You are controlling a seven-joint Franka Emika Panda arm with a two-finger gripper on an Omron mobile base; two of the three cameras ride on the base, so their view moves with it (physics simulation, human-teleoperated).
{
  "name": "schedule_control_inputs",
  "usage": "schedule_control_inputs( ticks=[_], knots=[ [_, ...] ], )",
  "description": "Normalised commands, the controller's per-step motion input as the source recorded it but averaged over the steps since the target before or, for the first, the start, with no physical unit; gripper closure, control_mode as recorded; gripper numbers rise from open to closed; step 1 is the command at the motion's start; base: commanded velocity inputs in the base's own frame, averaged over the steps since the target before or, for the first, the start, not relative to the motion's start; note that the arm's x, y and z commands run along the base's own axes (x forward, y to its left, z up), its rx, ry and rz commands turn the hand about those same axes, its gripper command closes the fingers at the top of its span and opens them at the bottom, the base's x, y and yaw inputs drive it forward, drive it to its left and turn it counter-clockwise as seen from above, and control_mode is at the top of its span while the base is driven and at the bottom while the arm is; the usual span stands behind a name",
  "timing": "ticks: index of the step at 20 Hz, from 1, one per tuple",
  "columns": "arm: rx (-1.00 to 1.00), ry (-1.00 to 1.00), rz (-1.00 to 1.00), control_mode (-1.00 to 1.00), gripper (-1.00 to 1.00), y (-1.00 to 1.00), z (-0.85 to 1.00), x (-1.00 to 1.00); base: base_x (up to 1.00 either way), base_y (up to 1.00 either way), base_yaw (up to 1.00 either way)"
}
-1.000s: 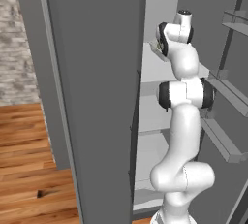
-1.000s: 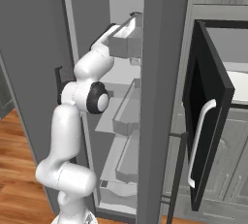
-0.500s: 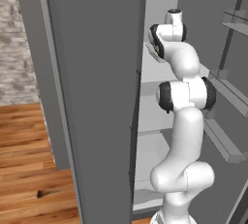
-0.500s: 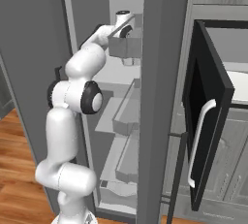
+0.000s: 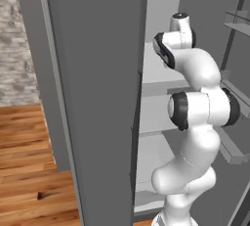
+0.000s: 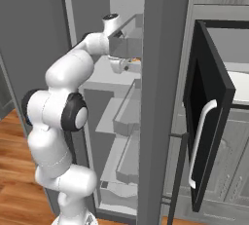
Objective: Place the tupperware containing the shrimp and broccoli meal in the microwave. Close the microwave door and press the start button to reheat the meal.
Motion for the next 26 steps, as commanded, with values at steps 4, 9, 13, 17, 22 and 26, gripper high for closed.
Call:
schedule_control_inputs(
  ticks=[4,9,13,17,22,26],
  knots=[
    [0.09,-0.37,-0.06,-1.0,1.0,0.0,0.0,-1.0,0.0,0.0,0.0],
    [0.09,-0.36,0.01,-1.0,1.0,0.01,0.03,-1.0,0.0,0.0,0.0],
    [0.0,-0.11,0.11,-1.0,1.0,0.3,0.17,-1.0,0.0,0.0,0.0],
    [-0.14,0.0,0.22,-1.0,1.0,0.62,0.35,-1.0,0.0,0.0,0.0],
    [-0.14,0.0,0.06,-1.0,1.0,0.26,0.32,-1.0,0.0,0.0,0.0],
    [-0.05,0.0,0.0,-1.0,1.0,0.02,0.18,-0.72,0.0,0.0,0.0]
  ],
)
